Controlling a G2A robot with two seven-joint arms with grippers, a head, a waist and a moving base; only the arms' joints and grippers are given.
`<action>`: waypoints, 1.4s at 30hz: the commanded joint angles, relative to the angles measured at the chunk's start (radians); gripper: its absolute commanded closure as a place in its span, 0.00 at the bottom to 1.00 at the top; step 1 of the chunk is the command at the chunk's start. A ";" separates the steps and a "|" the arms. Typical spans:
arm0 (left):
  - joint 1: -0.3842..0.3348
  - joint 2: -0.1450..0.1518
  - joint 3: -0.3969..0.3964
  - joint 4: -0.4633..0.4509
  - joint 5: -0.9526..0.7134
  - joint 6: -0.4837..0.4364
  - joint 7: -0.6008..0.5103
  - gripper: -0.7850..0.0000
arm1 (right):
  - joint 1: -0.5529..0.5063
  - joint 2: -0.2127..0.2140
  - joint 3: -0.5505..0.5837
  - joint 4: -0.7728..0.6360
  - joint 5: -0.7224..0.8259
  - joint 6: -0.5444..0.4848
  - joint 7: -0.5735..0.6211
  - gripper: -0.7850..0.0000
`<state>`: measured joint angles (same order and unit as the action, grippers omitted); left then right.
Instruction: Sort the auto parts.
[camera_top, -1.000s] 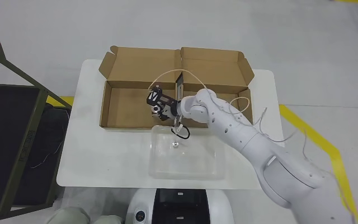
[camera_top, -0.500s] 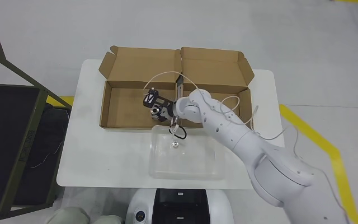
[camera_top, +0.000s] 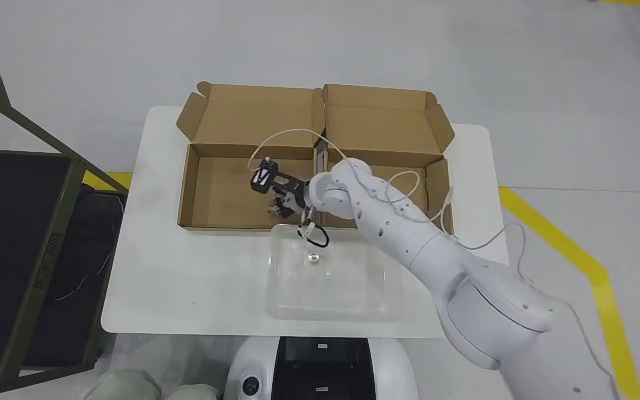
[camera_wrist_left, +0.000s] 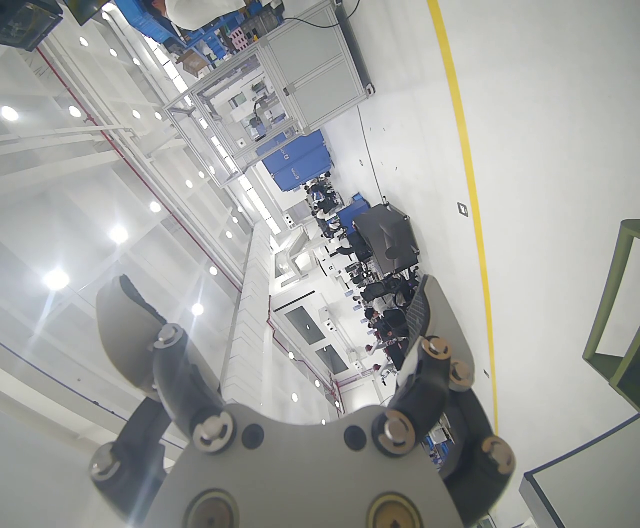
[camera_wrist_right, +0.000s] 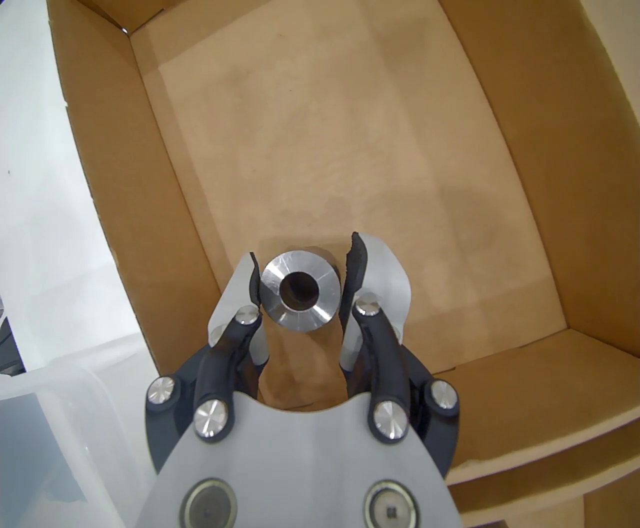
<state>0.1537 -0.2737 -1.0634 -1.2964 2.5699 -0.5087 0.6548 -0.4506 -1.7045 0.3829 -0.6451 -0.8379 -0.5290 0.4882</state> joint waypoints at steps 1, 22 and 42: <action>0.000 0.000 0.000 0.000 0.000 0.000 0.000 0.00 | -0.001 0.002 0.006 -0.016 -0.012 -0.002 -0.009 0.53; 0.000 0.000 0.000 0.000 0.000 0.000 0.000 0.00 | -0.240 0.183 0.243 -0.600 -0.204 -0.009 0.071 0.52; 0.000 0.000 0.000 0.000 0.000 0.000 0.000 0.00 | -0.621 0.338 0.515 -1.033 -0.417 -0.210 0.076 0.43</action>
<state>0.1537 -0.2737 -1.0634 -1.2964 2.5699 -0.5087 0.6548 -1.0613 -1.3714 0.8909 -1.6714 -1.2428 -0.7283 0.5704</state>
